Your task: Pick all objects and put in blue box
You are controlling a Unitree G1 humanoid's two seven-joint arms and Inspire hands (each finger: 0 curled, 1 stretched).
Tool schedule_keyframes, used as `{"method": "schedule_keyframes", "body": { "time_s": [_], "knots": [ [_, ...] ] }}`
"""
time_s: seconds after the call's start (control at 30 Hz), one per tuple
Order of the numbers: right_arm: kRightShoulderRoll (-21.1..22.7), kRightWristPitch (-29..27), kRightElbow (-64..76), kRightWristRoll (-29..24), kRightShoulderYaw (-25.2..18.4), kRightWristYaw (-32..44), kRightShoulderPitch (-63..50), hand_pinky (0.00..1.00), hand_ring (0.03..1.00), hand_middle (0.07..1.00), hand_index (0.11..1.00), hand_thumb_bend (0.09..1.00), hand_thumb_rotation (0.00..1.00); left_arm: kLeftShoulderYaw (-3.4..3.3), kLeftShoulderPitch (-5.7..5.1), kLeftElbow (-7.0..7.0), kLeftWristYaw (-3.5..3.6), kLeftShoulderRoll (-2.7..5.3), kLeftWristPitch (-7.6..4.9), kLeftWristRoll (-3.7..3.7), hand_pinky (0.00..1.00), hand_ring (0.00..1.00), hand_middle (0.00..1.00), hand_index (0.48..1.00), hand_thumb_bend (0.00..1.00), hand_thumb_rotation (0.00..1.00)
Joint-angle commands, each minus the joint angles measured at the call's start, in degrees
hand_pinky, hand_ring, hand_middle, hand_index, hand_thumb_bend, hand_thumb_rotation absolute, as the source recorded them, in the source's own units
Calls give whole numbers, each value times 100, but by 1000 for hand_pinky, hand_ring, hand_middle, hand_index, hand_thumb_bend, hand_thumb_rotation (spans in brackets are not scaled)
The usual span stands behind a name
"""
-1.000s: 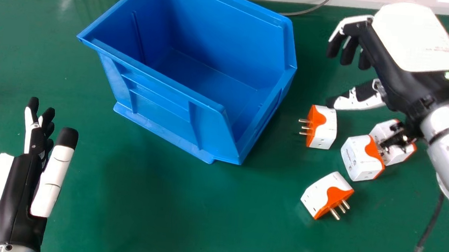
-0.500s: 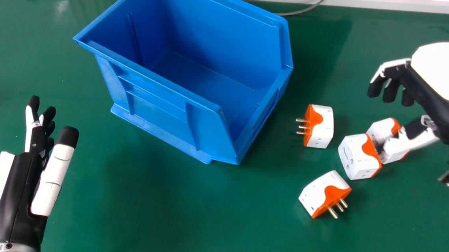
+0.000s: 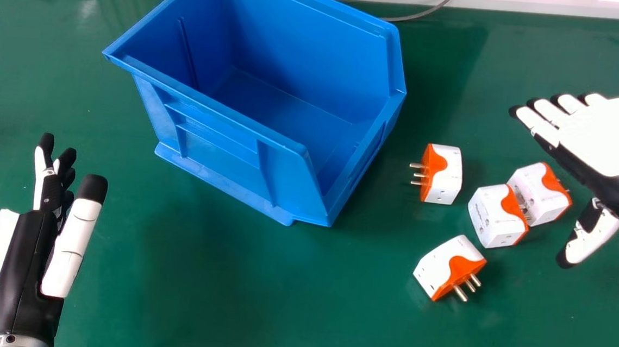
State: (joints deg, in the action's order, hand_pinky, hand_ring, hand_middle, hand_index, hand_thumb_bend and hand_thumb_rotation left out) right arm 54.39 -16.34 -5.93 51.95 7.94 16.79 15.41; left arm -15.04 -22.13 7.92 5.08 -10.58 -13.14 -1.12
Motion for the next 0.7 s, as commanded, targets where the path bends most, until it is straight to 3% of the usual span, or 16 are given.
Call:
{"method": "schedule_keyframes", "body": {
  "time_s": [0.0,0.2,0.33,0.47,0.67],
  "knots": [
    [157,-172,-195,99,98,-218,299,999,1000,1000,1000,1000,317,-72,-10,42,5,-74,-93,51,1000,1000,1000,1000,806,1000],
    [-12,-476,-946,285,438,-785,634,988,1000,999,958,979,303,-82,-66,154,11,-74,-55,62,1000,1000,1000,1000,806,1000],
    [-139,-639,-1612,411,740,-1296,936,943,977,964,923,950,250,-106,-87,134,20,-77,-93,87,1000,1000,1000,1000,807,1000],
    [-251,-676,-2067,503,955,-1638,1148,869,927,911,866,921,185,-125,-90,132,23,-94,-83,90,1000,1000,1000,1000,807,1000],
    [-394,-604,-2566,515,1183,-1861,1364,848,912,900,854,903,165,-154,-137,210,24,-106,-58,82,1000,1000,1000,1000,796,1000]
  ]
}}
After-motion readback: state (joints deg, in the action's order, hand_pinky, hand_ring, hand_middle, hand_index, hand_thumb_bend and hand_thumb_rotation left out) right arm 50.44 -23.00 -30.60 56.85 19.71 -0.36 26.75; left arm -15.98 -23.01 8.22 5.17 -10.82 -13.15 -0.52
